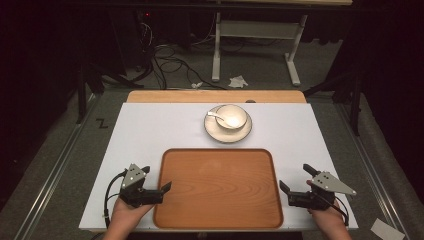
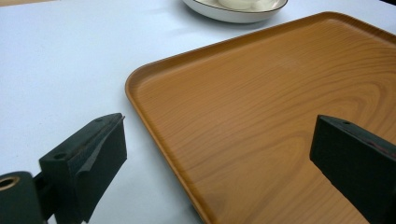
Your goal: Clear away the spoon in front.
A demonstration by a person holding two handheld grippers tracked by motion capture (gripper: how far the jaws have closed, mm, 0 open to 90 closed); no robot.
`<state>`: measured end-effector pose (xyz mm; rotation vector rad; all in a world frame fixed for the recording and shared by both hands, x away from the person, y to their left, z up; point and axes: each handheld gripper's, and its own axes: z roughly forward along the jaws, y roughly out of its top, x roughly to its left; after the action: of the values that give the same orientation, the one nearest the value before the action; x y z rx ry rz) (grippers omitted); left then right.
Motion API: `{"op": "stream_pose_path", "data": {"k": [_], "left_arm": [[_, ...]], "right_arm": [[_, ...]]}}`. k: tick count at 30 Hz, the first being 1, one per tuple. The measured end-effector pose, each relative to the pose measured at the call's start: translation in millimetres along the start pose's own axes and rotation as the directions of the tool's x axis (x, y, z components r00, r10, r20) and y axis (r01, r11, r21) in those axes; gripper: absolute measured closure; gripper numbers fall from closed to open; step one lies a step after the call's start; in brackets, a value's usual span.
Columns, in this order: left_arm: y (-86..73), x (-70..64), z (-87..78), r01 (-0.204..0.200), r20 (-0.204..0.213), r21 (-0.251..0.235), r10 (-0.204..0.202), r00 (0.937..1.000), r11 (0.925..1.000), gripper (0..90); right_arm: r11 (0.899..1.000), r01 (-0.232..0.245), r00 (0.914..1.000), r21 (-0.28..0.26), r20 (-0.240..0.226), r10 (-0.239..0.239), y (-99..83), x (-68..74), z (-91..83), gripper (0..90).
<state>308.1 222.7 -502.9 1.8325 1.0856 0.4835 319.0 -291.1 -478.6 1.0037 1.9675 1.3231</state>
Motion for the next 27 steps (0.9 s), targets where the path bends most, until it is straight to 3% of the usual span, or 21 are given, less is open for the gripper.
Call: {"op": "stream_pose_path", "data": {"k": [14,27], "left_arm": [[-0.5,2.0,-0.5,-0.003,-0.001,-0.007,0.003,1.0000,1.0000,10.6],[0.9,6.0,-3.8,0.043,0.006,-0.043,-0.043,0.9991,0.9981,7.3]], "right_arm": [[1.000,0.012,0.9999,0.023,0.008,-0.012,-1.8,1.2,2.8,1.0],[0.999,0.020,0.9998,0.034,-0.002,-0.020,-2.7,1.7,4.5,1.0]]}}
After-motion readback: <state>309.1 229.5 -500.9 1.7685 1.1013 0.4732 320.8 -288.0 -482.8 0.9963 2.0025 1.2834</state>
